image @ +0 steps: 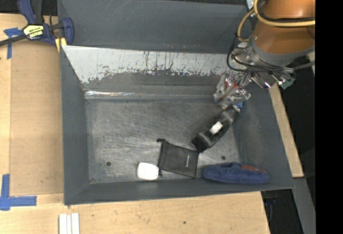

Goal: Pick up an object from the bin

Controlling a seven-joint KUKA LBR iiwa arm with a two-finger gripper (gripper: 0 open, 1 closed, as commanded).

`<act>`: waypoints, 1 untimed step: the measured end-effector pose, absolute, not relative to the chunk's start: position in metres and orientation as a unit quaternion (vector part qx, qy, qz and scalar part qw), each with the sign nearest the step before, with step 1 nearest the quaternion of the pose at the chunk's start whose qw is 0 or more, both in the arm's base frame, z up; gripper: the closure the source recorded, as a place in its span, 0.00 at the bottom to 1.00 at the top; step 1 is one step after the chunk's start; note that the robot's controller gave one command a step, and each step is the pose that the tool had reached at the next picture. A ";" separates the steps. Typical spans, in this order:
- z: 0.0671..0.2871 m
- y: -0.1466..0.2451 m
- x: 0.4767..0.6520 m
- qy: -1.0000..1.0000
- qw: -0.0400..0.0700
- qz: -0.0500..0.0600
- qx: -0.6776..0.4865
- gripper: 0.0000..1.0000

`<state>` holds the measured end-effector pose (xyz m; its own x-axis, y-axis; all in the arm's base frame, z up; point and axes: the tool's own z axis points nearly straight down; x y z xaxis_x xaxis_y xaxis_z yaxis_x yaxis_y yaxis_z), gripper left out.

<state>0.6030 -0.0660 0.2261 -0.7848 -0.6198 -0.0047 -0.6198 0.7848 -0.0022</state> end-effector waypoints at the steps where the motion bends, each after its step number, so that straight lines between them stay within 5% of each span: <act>1: 0.174 -0.056 0.583 0.865 -0.001 0.001 -0.502 1.00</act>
Offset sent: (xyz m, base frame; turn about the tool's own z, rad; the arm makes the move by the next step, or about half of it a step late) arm -0.0193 0.0100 -0.0513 -0.3833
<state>0.5834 -0.0556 0.1736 -0.4957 -0.8685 0.0000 -0.8685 0.4957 0.0021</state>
